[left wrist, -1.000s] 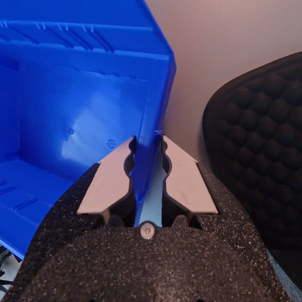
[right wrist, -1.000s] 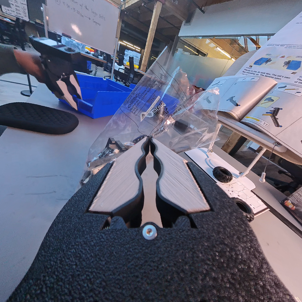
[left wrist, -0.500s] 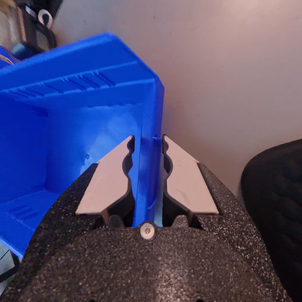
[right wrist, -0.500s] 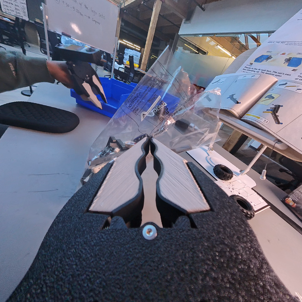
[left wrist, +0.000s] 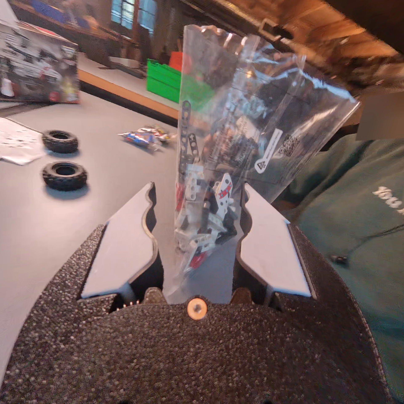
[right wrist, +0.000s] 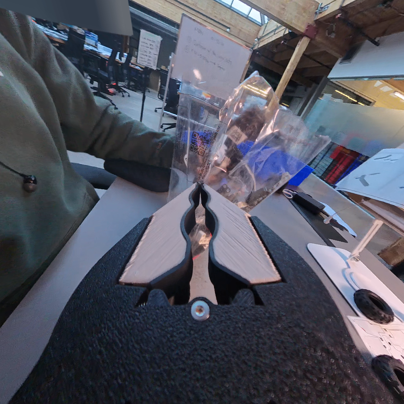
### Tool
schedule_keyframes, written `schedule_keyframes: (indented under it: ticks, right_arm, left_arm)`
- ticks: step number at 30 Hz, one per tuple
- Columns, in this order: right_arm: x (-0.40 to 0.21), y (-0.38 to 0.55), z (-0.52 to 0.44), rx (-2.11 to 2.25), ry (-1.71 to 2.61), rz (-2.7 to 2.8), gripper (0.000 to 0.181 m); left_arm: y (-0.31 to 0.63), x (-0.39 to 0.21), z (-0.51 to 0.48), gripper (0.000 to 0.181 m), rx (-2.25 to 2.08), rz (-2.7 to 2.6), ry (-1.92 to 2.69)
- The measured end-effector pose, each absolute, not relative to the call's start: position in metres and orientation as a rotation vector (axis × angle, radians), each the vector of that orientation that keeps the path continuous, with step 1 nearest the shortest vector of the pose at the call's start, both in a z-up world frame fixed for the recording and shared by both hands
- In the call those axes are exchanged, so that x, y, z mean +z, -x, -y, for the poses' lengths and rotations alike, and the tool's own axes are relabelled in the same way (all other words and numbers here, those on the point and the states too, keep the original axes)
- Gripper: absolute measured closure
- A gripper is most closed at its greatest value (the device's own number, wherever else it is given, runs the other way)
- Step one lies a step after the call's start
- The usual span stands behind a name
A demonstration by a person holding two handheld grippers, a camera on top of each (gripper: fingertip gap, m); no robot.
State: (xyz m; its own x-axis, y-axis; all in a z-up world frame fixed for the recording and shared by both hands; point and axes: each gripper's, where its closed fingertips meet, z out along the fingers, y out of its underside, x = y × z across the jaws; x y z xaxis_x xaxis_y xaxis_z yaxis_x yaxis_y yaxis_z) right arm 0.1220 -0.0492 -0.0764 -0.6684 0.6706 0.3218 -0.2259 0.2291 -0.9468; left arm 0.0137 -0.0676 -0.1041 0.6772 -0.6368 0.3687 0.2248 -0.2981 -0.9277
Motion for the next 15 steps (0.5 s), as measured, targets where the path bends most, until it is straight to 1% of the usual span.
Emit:
schedule_keyframes:
  ticks: [1, 3, 6, 8, 13, 14, 15]
  right_arm:
    - [-0.078, -0.125, 0.049, 1.552, 0.413, 1.781, 0.181]
    - [-0.08, -0.127, 0.042, 1.538, 0.429, 1.774, 0.181]
    - [-0.081, -0.118, 0.017, 1.454, 0.531, 1.7, 0.181]
    - [-0.079, -0.108, -0.003, 1.396, 0.604, 1.638, 0.181]
    - [-0.034, -0.095, -0.021, 1.321, 0.634, 1.532, 0.181]
    - [-0.031, -0.092, -0.022, 1.3, 0.654, 1.54, 0.181]
    - [-0.034, -0.088, -0.022, 1.295, 0.694, 1.568, 0.181]
  left_arm:
    - [-0.019, -0.102, 0.066, 0.112, -0.98, -0.35, 1.637]
    - [-0.038, -0.102, 0.075, 0.138, -1.114, -0.446, 1.606]
    - [-0.055, -0.105, 0.085, 0.167, -0.953, -0.582, 1.619]
    - [-0.051, -0.097, 0.085, 0.181, -0.802, -0.589, 1.618]
    - [-0.034, -0.059, 0.082, 0.181, -0.602, -0.511, 1.545]
    - [-0.03, -0.058, 0.081, 0.179, -0.587, -0.487, 1.556]
    - [-0.027, -0.06, 0.081, 0.172, -0.582, -0.463, 1.571]
